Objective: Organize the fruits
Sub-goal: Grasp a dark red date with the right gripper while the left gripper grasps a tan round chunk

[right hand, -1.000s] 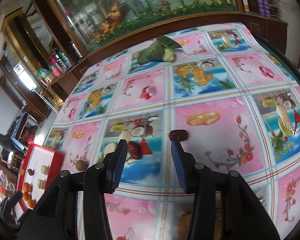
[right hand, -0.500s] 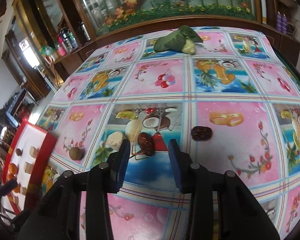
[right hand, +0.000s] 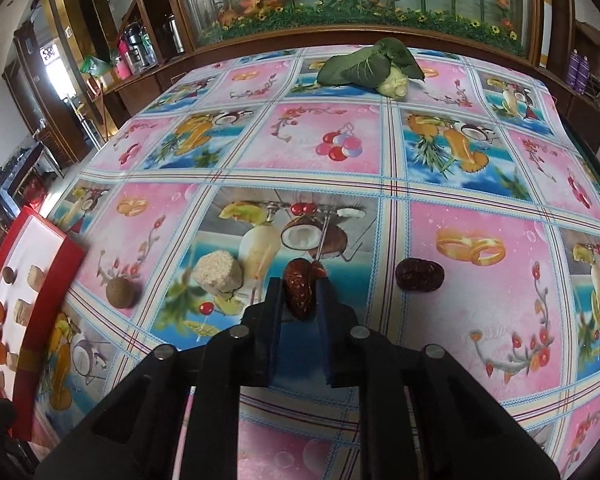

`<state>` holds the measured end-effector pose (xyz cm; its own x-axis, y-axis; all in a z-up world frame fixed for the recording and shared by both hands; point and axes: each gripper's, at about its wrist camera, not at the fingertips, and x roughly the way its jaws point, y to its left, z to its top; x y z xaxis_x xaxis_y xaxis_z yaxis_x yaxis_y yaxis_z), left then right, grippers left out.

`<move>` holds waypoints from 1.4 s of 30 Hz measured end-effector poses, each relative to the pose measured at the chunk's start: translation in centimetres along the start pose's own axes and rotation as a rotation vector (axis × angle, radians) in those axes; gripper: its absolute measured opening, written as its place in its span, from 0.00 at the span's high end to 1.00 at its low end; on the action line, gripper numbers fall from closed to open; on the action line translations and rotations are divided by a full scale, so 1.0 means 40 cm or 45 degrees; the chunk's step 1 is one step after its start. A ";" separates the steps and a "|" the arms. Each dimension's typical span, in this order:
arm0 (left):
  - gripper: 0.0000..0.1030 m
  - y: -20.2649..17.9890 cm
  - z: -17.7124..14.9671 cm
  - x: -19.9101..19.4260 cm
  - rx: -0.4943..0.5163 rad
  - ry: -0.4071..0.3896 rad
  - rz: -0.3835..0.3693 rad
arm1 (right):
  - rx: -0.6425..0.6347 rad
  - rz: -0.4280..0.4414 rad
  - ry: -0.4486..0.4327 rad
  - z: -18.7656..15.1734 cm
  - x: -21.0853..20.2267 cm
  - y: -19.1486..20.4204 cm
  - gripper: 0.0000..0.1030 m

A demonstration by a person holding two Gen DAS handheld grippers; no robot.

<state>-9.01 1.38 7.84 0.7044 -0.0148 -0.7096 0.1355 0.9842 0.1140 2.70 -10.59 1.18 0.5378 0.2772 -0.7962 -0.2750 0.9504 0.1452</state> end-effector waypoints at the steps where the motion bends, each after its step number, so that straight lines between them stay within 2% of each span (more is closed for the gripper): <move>1: 0.29 -0.003 0.009 0.007 -0.004 0.000 -0.009 | 0.015 -0.001 -0.005 0.002 -0.005 -0.007 0.82; 9: 0.29 -0.052 0.083 0.108 -0.041 0.029 -0.104 | 0.293 0.088 -0.163 0.035 -0.120 -0.131 0.82; 15: 0.29 -0.107 0.125 0.201 0.000 0.056 -0.088 | 0.462 0.112 -0.244 0.039 -0.174 -0.193 0.82; 23: 0.30 -0.143 0.152 0.277 0.047 0.114 -0.050 | 0.541 0.127 -0.252 0.036 -0.191 -0.222 0.82; 30: 0.53 -0.149 0.151 0.318 0.027 0.171 -0.082 | 0.513 0.127 -0.245 0.035 -0.189 -0.204 0.82; 39: 0.73 -0.144 0.146 0.337 0.001 0.179 -0.120 | 0.484 0.124 -0.225 0.036 -0.177 -0.188 0.82; 42: 0.73 -0.144 0.147 0.337 -0.003 0.177 -0.126 | 0.464 0.120 -0.219 0.036 -0.173 -0.179 0.82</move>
<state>3.79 -5.53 1.70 0.5848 -0.0871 -0.8065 0.1976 0.9796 0.0376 2.08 -19.11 6.51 0.6580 0.3553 -0.6640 -0.0460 0.8990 0.4354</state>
